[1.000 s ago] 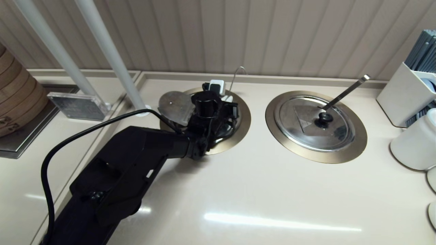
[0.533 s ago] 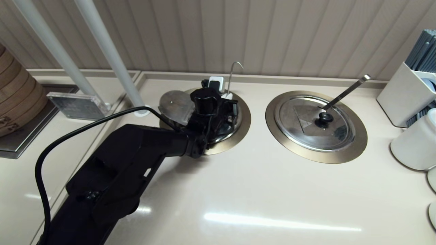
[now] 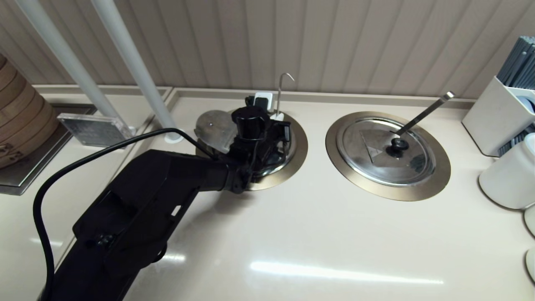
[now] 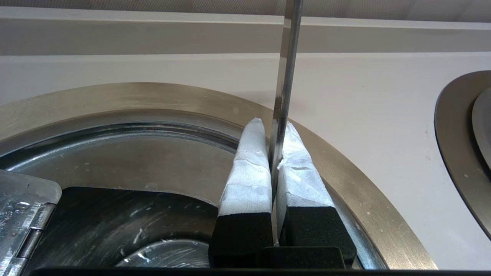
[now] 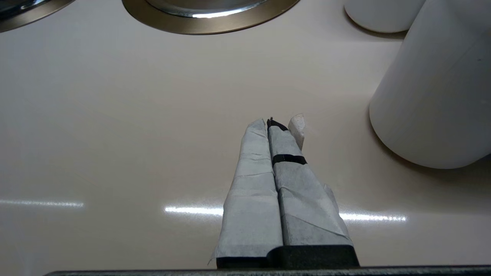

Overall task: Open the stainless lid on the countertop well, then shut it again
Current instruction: Stir with a spoon

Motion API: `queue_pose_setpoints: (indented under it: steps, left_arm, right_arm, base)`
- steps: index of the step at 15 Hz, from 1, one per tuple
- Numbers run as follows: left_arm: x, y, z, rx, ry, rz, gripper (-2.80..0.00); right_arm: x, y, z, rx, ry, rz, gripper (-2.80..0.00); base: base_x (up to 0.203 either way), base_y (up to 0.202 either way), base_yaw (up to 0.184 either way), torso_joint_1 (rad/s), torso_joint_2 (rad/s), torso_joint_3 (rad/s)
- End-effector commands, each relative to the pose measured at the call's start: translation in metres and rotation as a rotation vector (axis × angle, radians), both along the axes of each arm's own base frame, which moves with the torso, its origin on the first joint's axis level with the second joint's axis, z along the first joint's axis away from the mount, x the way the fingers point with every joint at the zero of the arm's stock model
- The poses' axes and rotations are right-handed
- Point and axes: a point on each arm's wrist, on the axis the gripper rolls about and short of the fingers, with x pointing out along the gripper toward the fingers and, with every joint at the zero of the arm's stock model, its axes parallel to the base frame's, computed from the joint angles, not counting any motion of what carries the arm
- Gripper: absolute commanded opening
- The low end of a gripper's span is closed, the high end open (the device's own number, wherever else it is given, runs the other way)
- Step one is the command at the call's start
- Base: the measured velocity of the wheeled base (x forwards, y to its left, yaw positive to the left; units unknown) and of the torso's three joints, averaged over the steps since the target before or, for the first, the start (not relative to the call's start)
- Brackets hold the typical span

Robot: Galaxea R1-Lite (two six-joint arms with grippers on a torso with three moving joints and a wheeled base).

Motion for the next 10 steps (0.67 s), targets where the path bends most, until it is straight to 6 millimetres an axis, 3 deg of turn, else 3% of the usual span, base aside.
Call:
queue_pose_setpoints:
  steps: [1,6,10]
  left_arm:
    - [0.004,0.003,-0.007,0.014,0.022,0.01,-2.8]
    - [0.009,0.019,-0.004,0.042,0.057,0.044,-2.8]
    - [0.007,0.027,0.01,0.021,0.037,0.055,-2.8]
  right_arm:
    - [0.0,0.0,-0.001,0.0,0.004,0.0,-2.8]
    - [0.0,0.0,-0.001,0.0,0.004,0.0,-2.8]
    - [0.0,0.0,-0.001,0.0,0.004,0.0,-2.8]
  base:
    - [0.0,0.0,0.0,0.0,0.0,0.0]
    - [0.0,0.0,0.0,0.0,0.0,0.0]
    - [0.0,0.0,0.0,0.0,0.0,0.0]
